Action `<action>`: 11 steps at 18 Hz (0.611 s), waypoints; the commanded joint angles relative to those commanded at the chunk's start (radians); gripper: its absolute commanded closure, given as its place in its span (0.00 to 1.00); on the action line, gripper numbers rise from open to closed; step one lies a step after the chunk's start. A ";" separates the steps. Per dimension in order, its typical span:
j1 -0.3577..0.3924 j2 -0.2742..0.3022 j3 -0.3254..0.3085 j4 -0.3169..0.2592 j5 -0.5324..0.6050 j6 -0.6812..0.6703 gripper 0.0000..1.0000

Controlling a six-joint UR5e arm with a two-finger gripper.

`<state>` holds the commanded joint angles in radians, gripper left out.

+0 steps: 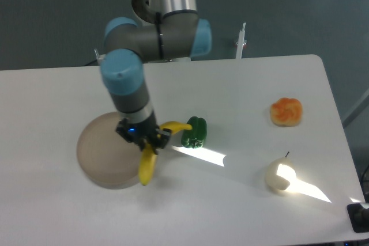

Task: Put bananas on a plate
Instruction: 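Carry the held banana past the green pepper over the wooden plate, then lower the banana onto the wooden plate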

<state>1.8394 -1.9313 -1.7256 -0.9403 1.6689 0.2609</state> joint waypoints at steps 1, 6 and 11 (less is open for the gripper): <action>-0.012 0.000 -0.009 0.000 0.005 -0.008 0.77; -0.083 -0.008 -0.035 0.003 0.006 -0.060 0.76; -0.095 -0.032 -0.045 0.009 0.008 -0.058 0.76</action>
<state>1.7442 -1.9634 -1.7702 -0.9311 1.6766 0.2025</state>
